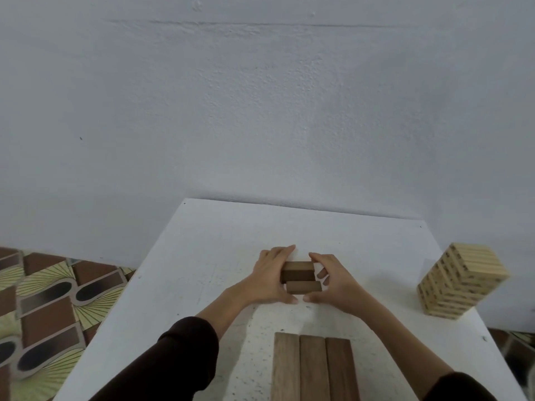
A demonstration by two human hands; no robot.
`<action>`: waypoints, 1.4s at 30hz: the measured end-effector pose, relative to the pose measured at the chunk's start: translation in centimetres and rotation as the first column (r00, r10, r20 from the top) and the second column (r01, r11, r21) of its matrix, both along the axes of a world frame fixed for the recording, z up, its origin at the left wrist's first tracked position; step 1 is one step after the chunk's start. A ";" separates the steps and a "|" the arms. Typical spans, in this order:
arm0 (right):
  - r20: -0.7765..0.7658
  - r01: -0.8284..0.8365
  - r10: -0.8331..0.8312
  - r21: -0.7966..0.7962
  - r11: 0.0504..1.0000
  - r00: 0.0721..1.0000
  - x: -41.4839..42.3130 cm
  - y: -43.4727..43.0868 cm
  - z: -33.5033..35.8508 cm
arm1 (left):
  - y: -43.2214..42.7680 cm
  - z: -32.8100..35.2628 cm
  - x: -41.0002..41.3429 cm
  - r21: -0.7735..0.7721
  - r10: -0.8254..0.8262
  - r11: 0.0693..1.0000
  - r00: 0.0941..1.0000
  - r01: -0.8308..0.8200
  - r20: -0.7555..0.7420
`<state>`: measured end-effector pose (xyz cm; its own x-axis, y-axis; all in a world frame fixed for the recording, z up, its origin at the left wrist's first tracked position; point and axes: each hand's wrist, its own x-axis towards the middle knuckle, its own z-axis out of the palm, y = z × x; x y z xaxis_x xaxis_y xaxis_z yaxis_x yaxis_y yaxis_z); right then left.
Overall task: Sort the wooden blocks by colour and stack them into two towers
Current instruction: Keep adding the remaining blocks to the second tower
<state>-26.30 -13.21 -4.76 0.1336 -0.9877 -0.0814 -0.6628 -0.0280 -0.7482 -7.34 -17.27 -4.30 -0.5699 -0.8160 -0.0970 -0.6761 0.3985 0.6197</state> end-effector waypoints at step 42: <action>0.079 -0.041 0.039 0.024 0.999 0.996 -0.5 0.2 1.3 | 0.7 1.0 1.0 0.225 0.151 0.969 0.959 -0.096 -0.238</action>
